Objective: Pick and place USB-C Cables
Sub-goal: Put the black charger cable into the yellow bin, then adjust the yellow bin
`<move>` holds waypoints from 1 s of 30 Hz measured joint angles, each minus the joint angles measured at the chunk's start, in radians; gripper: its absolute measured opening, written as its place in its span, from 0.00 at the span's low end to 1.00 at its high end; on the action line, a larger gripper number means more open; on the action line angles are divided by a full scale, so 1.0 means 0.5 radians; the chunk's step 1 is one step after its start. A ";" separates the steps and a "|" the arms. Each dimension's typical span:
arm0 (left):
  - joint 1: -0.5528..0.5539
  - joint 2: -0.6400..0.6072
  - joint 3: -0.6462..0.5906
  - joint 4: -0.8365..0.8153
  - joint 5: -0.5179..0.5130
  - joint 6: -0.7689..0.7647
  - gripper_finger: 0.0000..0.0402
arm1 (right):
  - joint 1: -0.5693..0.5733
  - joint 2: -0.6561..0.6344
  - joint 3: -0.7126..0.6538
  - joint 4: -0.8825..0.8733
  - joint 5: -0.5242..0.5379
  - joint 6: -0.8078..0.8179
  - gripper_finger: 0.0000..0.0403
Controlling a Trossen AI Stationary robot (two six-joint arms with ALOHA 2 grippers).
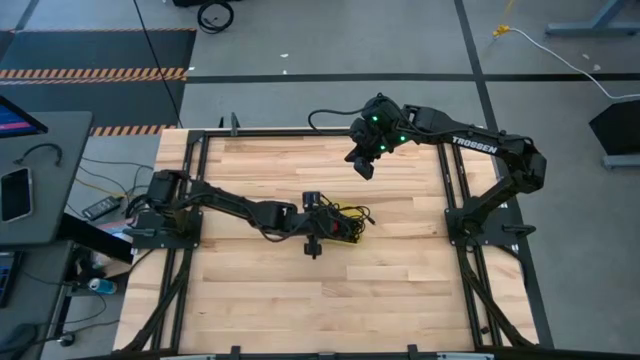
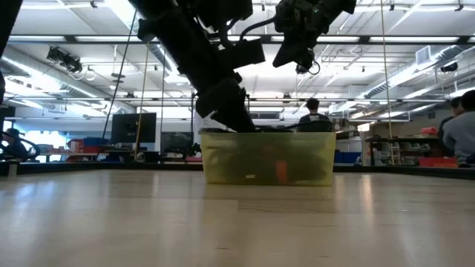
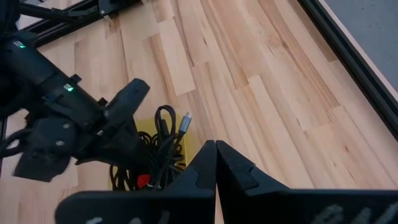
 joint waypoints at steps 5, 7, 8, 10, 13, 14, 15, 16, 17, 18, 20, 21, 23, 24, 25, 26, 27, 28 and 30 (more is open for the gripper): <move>-0.016 -0.007 0.000 0.017 -0.004 0.001 0.20 | 0.000 0.000 0.000 0.000 0.000 0.001 0.02; -0.043 -0.025 0.042 0.003 -0.007 0.014 0.16 | 0.000 0.000 0.000 -0.001 -0.001 0.001 0.02; -0.059 -0.026 0.087 0.017 -0.008 0.020 0.15 | 0.000 0.000 0.000 -0.001 0.000 0.001 0.02; -0.095 -0.030 0.190 -0.022 -0.028 0.097 0.13 | 0.000 0.000 0.000 -0.001 -0.001 0.001 0.02; -0.146 -0.030 0.379 -0.122 -0.116 0.343 0.10 | 0.000 0.000 0.000 -0.002 -0.001 0.001 0.02; -0.150 -0.033 0.432 -0.142 -0.162 0.421 0.10 | 0.000 0.000 0.000 -0.002 -0.001 0.001 0.02; -0.147 -0.036 0.470 -0.176 -0.190 0.479 0.10 | 0.000 0.000 0.000 -0.002 -0.001 0.001 0.02; -0.132 -0.036 0.502 -0.229 -0.202 0.513 0.09 | 0.000 0.000 0.000 -0.002 -0.001 0.001 0.02; -0.109 -0.036 0.525 -0.292 -0.201 0.516 0.08 | 0.000 0.000 0.000 -0.002 -0.001 -0.001 0.01; -0.081 -0.036 0.534 -0.370 -0.201 0.502 0.07 | 0.000 0.000 0.000 -0.002 0.002 -0.006 0.01; -0.022 -0.036 0.534 -0.538 -0.188 0.393 0.04 | 0.002 0.000 0.000 -0.008 0.011 -0.007 0.01; 0.002 -0.036 0.534 -0.654 -0.179 0.310 0.02 | 0.007 0.000 0.000 -0.021 0.012 0.006 0.01; 0.038 -0.035 0.533 -0.880 -0.180 0.134 0.01 | 0.024 0.000 0.000 -0.073 0.023 0.022 0.01; 0.050 -0.035 0.533 -0.981 -0.178 0.065 0.01 | 0.043 0.000 0.000 -0.110 0.049 0.023 0.01; 0.055 -0.039 0.533 -1.072 -0.184 0.003 0.01 | 0.068 0.000 0.000 -0.157 0.099 0.023 0.01; 0.055 -0.049 0.531 -1.168 -0.211 -0.053 0.01 | 0.096 0.000 0.000 -0.204 0.162 0.023 0.00; 0.052 -0.058 0.531 -1.245 -0.248 -0.105 0.01 | 0.127 0.000 0.000 -0.254 0.226 0.030 0.00; 0.043 -0.081 0.531 -1.302 -0.284 -0.152 0.01 | 0.158 0.000 0.000 -0.307 0.289 0.051 0.00; 0.024 -0.133 0.531 -1.461 -0.341 -0.245 0.01 | 0.232 0.000 -0.006 -0.356 0.363 0.112 0.00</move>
